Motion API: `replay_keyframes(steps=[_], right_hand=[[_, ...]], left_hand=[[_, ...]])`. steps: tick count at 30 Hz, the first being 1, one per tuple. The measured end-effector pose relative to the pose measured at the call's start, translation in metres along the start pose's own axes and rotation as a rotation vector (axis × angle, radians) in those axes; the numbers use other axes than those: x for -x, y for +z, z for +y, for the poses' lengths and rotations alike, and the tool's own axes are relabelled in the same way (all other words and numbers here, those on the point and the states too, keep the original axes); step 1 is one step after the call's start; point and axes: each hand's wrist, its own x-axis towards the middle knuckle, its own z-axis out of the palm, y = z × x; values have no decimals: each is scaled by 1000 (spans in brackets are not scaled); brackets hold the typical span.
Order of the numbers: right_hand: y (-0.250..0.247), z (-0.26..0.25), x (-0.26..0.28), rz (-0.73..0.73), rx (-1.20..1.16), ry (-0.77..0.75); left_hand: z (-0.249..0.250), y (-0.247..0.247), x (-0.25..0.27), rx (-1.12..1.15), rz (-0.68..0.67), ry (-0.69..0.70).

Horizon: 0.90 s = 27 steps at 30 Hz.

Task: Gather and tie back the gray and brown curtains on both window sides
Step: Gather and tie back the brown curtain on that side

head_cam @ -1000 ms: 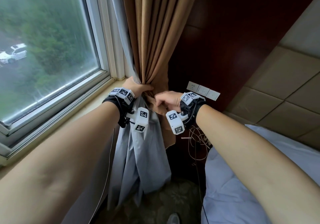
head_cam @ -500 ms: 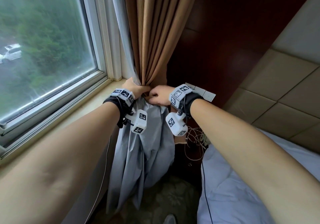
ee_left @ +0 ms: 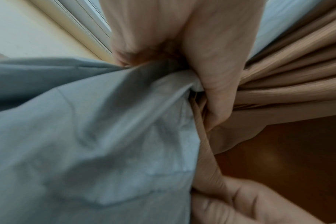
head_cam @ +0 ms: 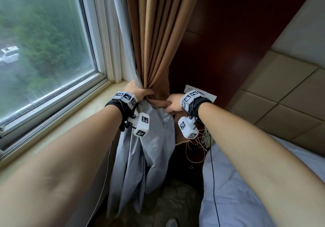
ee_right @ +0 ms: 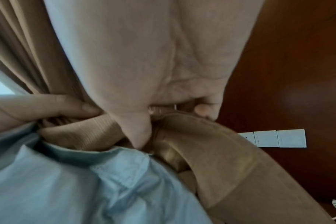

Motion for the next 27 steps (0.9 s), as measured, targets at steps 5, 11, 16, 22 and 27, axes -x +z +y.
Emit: replay_keyframes(steps=[5, 11, 16, 22, 27], right_hand=[[-18, 1, 2, 343, -116, -29], [-24, -13, 1, 647, 69, -49], [-20, -8, 4, 669, 269, -28], [-10, -30, 10, 284, -163, -199], [-1, -29, 2, 256, -359, -185]], left_hand=[[4, 0, 3, 21, -1, -1], [2, 0, 2, 26, 28, -7], [-2, -5, -1, 18, 13, 0], [-4, -6, -5, 22, 14, 31], [-6, -9, -7, -17, 29, -3]])
